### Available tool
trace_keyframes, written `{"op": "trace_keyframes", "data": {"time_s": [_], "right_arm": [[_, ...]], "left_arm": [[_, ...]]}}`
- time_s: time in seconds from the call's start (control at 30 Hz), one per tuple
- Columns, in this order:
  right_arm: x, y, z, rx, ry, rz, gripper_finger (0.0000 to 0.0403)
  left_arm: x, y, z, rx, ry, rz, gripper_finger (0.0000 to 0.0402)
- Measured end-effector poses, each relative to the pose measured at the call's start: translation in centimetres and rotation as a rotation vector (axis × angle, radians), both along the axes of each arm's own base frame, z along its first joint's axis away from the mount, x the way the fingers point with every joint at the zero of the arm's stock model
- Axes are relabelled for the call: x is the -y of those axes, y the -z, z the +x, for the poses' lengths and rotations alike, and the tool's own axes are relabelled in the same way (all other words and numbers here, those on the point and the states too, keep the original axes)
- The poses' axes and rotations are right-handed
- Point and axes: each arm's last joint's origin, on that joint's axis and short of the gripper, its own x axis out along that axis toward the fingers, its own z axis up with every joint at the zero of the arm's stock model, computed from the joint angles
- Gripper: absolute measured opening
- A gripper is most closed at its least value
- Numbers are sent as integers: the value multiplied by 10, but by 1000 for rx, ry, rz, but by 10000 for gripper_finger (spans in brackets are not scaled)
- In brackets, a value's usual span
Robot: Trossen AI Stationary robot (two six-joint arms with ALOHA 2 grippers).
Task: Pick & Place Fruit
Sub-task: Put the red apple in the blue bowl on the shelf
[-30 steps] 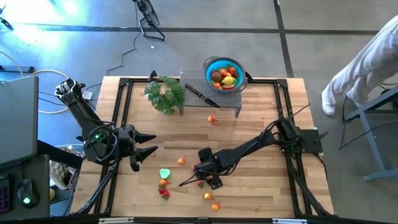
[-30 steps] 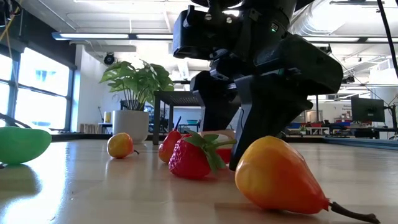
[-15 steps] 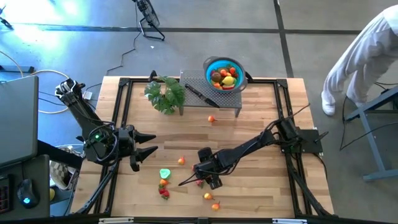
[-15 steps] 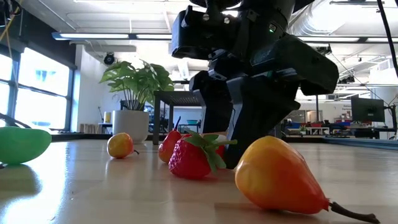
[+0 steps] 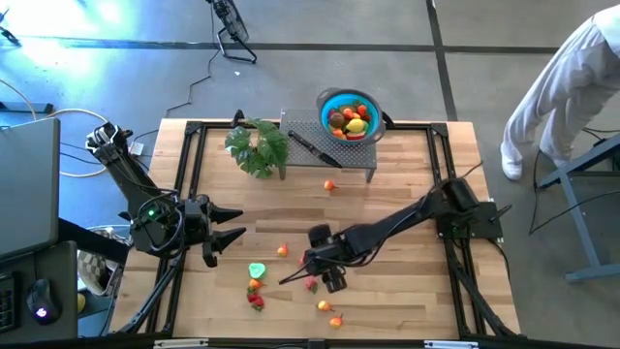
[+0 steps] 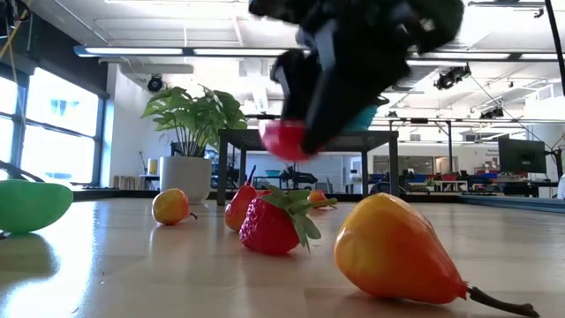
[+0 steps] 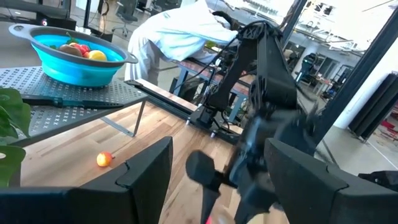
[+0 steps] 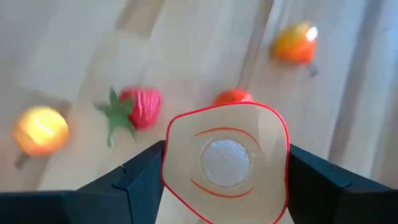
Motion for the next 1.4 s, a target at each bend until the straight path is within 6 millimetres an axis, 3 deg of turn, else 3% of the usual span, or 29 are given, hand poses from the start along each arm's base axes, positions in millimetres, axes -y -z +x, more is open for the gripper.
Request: {"op": "trace_keyframes", "data": {"time_s": [0.27,0.43,0.7,0.87,1.13,1.4], "right_arm": [[23,-60,-8,188,145,16,277],[39,-100,-16,344,224,9,257],[66,-157,-38,574,379,-37,275],[83,-186,-55,684,456,-99,257],[108,-214,-71,799,566,-258,273],[139,-216,-71,786,633,-335,261]], "left_arm": [[0,0,0,-1,-2,2,248],[0,0,0,-1,-2,1,248],[0,0,0,2,-10,-12,248],[0,1,0,2,-13,-11,248],[-1,1,0,1,-26,-10,248],[-2,1,-1,4,-82,-11,248]]}}
